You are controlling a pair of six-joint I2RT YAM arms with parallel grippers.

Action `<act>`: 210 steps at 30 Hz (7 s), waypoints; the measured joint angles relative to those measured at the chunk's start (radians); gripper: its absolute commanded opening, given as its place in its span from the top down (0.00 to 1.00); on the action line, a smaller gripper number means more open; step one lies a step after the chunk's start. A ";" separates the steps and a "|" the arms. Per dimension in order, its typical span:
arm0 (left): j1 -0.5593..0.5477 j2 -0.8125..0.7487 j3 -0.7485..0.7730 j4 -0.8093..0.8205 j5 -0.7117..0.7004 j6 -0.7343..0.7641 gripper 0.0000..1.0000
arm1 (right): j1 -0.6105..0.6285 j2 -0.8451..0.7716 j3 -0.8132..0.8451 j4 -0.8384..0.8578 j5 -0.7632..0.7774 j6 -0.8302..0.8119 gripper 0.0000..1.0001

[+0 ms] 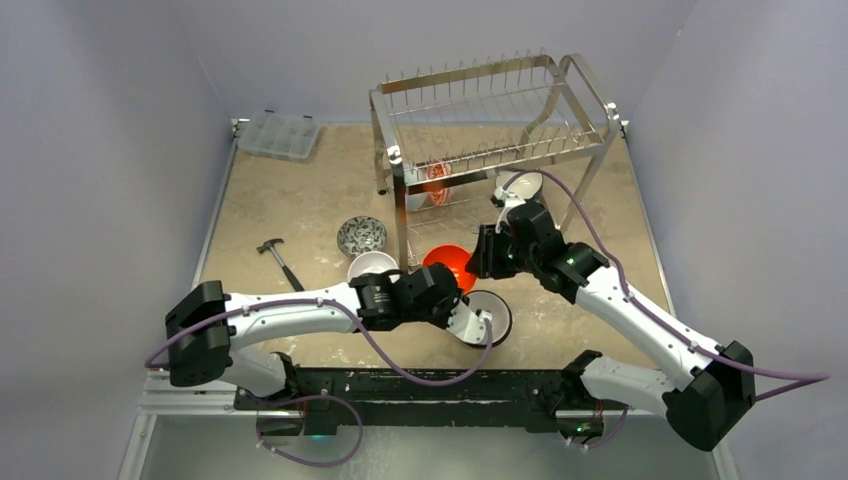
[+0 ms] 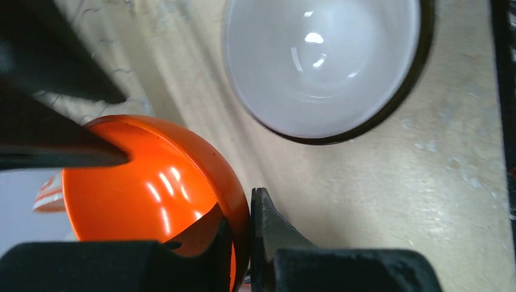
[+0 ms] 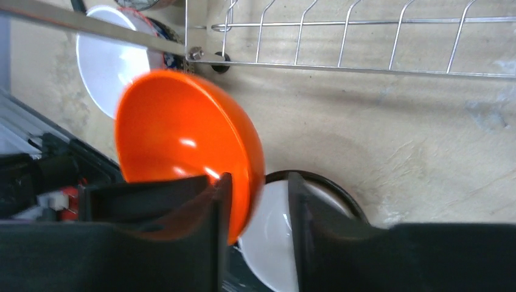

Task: Load the bowls into the dish rack
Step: Pick up the bowl from the dish rack, then place the bowl in the dish rack, then adjust the dish rack at the center of the board.

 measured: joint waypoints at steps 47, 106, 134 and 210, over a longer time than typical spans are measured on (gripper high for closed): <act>0.005 -0.419 -0.295 0.526 0.110 -0.257 0.19 | -0.002 -0.344 -0.325 0.557 -0.290 0.540 1.00; 1.104 -0.556 -0.369 0.259 0.526 -1.163 0.01 | 0.121 0.481 0.069 0.610 0.245 -0.230 1.00; 1.105 -0.536 -0.370 0.271 0.573 -1.163 0.01 | 0.142 0.448 0.118 0.513 0.145 -0.166 0.04; 1.120 -0.436 -0.371 0.335 0.676 -1.205 0.05 | -0.972 0.106 -0.230 0.717 -0.560 0.191 0.19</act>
